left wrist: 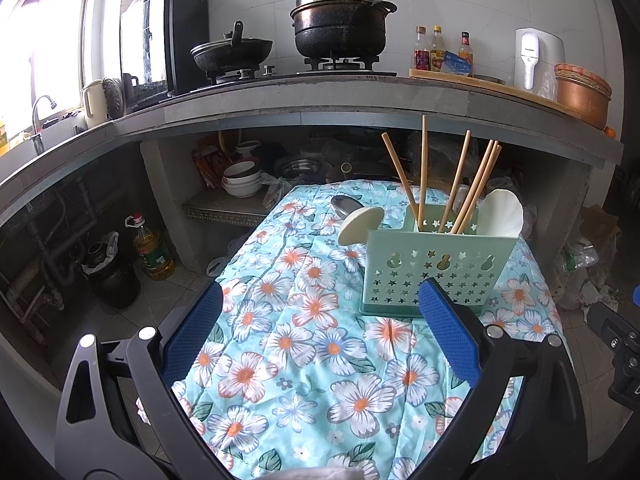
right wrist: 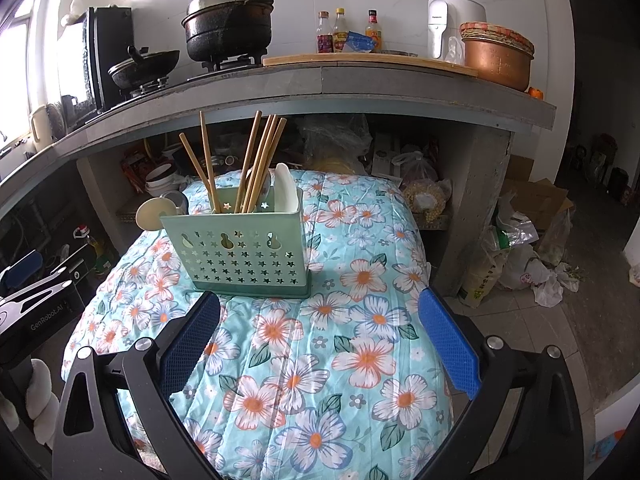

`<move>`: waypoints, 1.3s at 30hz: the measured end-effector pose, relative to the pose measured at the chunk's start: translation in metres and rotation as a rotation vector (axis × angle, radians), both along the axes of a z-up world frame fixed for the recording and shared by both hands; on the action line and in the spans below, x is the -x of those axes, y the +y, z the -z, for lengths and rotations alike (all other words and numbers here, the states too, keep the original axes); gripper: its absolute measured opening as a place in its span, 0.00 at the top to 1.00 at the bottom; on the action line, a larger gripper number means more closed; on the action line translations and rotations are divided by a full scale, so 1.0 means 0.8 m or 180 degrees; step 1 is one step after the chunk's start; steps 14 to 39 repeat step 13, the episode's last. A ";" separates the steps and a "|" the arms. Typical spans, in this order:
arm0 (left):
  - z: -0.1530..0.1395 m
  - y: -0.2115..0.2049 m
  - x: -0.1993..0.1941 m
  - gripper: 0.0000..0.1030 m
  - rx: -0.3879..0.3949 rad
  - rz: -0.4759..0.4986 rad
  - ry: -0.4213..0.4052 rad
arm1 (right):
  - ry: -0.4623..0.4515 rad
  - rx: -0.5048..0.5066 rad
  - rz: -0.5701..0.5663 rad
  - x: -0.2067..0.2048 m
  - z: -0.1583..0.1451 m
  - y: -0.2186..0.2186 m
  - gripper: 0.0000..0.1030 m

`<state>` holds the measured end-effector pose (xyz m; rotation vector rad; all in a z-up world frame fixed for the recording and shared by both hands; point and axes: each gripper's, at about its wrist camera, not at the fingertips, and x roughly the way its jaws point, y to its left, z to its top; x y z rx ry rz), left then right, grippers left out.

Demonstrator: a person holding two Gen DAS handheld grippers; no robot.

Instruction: Organize utensils

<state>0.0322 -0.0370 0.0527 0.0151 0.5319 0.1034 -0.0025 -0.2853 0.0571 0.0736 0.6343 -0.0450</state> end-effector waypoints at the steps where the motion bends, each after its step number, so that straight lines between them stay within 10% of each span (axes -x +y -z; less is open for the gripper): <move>1: 0.001 0.000 0.000 0.08 0.0000 0.0001 -0.0001 | -0.0002 0.0000 0.0001 0.000 -0.001 0.000 0.06; 39: 0.000 -0.001 -0.001 0.08 0.0000 0.0031 0.0015 | -0.0004 0.0001 -0.0001 0.000 -0.001 -0.001 0.06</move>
